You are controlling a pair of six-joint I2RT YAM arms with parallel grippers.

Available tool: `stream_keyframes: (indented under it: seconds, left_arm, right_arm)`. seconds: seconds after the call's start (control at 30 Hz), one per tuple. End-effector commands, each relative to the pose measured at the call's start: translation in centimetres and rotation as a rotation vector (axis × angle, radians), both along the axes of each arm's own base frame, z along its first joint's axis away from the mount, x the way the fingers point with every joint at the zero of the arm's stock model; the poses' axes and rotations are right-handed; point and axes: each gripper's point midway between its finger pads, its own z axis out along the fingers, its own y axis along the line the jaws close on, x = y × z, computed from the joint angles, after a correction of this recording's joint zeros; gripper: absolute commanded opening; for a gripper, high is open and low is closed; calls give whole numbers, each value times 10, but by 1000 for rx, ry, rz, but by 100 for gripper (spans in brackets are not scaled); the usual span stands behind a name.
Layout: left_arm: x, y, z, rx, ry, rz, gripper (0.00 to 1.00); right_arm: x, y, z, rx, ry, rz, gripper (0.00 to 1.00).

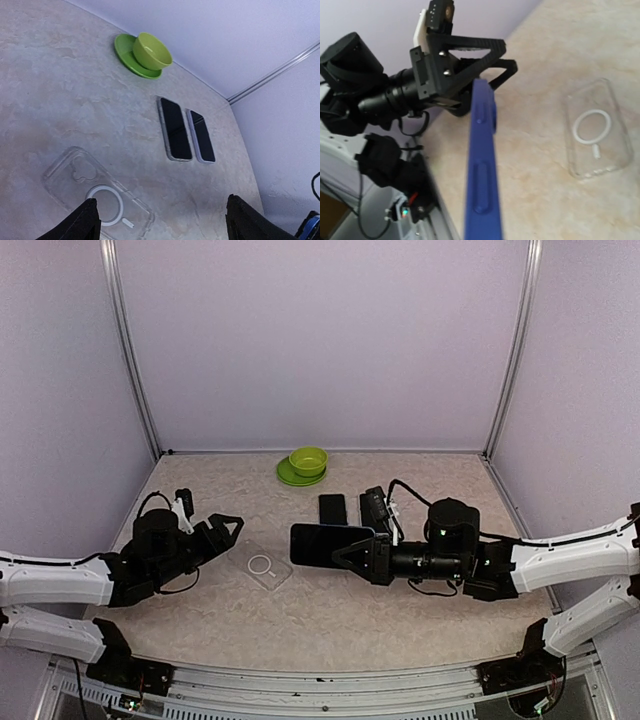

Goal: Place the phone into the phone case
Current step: Move the phone case to the center of the board.

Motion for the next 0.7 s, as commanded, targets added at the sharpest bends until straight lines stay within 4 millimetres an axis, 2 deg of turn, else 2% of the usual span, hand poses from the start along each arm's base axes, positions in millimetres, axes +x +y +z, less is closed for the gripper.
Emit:
stream_keyframes:
  seconds: [0.0,0.13,0.3,0.5,0.67]
  left_arm:
    - [22,16,-12,64,40,82,84]
    - [43,23,-17,89,52,106,84]
    - [67,27,-35,144,95,105,84]
    - [82,14,-64,171,159,29,82]
    - [83,3,-90,181,209,-28,81]
  right_arm:
    - [13,5,10,-12,-19,-55,0]
    - [17,2,0,-47,0,-81,0]
    - [19,-2,-6,-76,7,-104,0]
    - [19,-7,-8,-88,4,-118,0]
    - [19,-8,-9,-95,3,-122,0]
